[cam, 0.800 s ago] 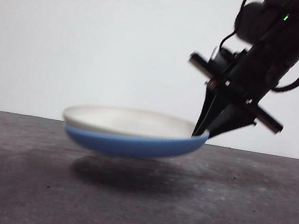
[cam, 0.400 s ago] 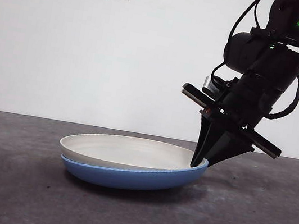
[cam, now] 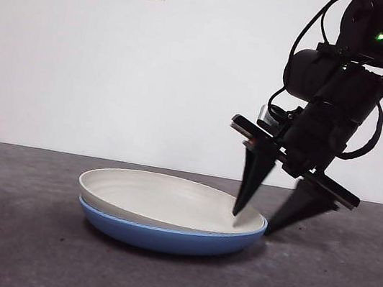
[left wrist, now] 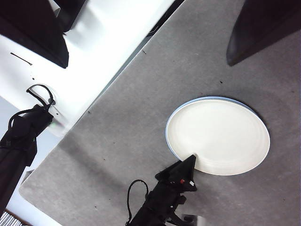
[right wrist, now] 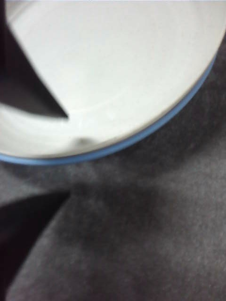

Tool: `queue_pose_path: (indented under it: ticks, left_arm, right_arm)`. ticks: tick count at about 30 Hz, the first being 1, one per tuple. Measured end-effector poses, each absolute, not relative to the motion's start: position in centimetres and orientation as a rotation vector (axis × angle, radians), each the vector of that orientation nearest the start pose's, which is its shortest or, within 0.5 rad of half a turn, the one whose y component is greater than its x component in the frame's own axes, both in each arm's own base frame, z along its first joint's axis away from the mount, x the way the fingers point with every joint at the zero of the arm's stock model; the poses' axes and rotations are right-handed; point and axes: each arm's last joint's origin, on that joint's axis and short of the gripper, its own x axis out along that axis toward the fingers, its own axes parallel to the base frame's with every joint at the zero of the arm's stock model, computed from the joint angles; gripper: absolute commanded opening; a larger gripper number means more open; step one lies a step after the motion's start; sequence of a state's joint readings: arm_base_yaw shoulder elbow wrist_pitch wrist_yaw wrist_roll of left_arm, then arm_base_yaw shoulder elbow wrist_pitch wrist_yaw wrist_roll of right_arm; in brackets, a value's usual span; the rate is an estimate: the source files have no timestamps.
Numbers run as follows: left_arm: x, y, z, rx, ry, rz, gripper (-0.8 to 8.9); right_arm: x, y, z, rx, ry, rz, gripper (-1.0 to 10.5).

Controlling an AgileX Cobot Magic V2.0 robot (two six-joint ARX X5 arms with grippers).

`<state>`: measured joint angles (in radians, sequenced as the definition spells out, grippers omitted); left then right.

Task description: Pick up the white plate, put it on the blue plate, put it on desk

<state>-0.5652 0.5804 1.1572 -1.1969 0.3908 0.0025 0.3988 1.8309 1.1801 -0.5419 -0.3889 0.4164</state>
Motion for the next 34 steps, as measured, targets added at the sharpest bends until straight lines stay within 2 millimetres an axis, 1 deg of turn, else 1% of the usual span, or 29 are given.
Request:
queue_pose_path:
  ticks: [3,5,6,10,11,14,17,19,21,24,27,31,34]
  left_arm:
    - [3.5,-3.5,37.7,0.058,0.64,-0.925,5.63]
    - [3.5,-3.5,37.7,0.058,0.64,-0.925,5.63]
    - [3.5,-3.5,37.7,0.058,0.64,-0.925,5.63]
    - [3.5,-3.5,37.7,0.058,0.64,-0.925,5.63]
    - [3.5,-3.5,37.7,0.058,0.64,-0.925,5.63]
    - [3.5,-3.5,37.7,0.058,0.639,-0.925,5.63]
    - [3.5,-3.5,37.7,0.058,0.639,-0.925,5.63]
    - [3.5,-3.5,37.7,0.058,0.639,-0.925,5.63]
    - [3.5,-3.5,37.7,0.058,0.639,-0.925,5.63]
    - [3.5,-3.6,37.8,0.058,0.637,-0.925,5.63]
    - [3.6,-3.6,37.8,0.057,0.636,-0.925,5.63]
    - [3.6,-3.6,37.8,0.057,0.636,-0.925,5.63]
    - [3.6,-3.6,37.8,0.057,0.636,-0.925,5.63]
  right_arm:
    - [32.0,14.4,17.7,0.312,1.357,0.385,5.0]
    - [31.7,14.1,19.1,0.268,1.349,0.351,5.2]
    - [31.5,13.9,20.1,0.246,1.335,0.342,5.2]
    - [29.7,13.0,25.6,0.165,1.222,0.348,5.4]
    - [28.8,12.7,27.4,0.143,1.181,0.361,5.7]
    - [26.1,11.9,30.5,0.098,1.112,0.38,6.3]
    - [22.9,10.7,33.3,0.066,1.049,0.389,6.3]
    - [20.3,9.7,35.1,0.059,1.012,0.406,6.3]
    - [17.8,8.7,36.5,0.053,0.979,0.42,6.3]
    - [14.1,7.4,37.9,0.046,0.943,0.451,6.3]
    - [10.8,6.1,38.7,0.038,0.922,0.48,6.3]
    - [7.4,4.6,39.1,0.034,0.892,0.511,6.3]
    - [5.3,3.4,39.5,0.047,0.818,0.531,6.3]
